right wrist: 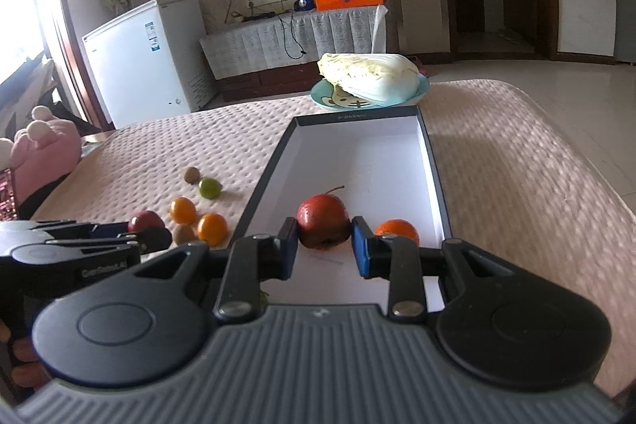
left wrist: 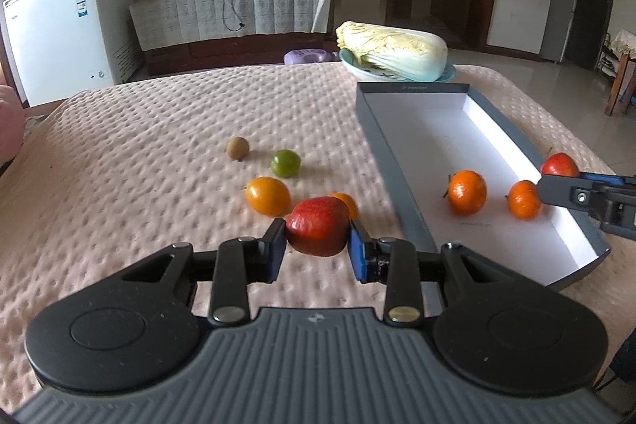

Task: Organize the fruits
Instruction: 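Carry both red apples toward the white box with both grippers, then open the left gripper to drop its red apple into the box while the right gripper holds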

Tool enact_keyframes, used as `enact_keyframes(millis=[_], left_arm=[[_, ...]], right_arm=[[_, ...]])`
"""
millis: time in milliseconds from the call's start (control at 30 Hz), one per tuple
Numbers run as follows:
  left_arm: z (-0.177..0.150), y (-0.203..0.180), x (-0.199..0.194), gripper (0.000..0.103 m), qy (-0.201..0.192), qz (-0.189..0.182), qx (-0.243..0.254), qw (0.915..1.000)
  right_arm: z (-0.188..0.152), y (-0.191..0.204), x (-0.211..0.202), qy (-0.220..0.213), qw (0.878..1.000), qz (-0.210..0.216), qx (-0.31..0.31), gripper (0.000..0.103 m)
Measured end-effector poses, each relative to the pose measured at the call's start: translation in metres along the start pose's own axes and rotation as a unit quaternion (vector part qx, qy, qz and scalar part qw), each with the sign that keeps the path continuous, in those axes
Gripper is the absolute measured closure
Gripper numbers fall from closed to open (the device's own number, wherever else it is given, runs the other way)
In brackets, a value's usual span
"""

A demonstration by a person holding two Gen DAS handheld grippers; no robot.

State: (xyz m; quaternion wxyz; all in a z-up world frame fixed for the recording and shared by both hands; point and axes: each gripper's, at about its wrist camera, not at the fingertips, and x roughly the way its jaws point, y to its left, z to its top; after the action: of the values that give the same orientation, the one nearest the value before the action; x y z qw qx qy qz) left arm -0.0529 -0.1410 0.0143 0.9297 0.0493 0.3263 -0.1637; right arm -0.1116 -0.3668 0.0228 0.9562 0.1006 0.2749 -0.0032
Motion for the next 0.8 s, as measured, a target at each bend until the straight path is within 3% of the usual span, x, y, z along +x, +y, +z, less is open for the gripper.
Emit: enact_keyframes(millis=[400,800], left_arm=[[0.007,-0.018,-0.007,0.064,-0.024,-0.019,0.012,0.9995],[0.021,-0.058,0.000,0.064,-0.052,-0.070,0.033,0.9956]], right_arm=[[0.001,-0.011,0.011,0.013,1.000,-0.018,0.001,0.071],[-0.004,-0.005,0.022,0.042,0.999,-0.011,-0.010,0.071]])
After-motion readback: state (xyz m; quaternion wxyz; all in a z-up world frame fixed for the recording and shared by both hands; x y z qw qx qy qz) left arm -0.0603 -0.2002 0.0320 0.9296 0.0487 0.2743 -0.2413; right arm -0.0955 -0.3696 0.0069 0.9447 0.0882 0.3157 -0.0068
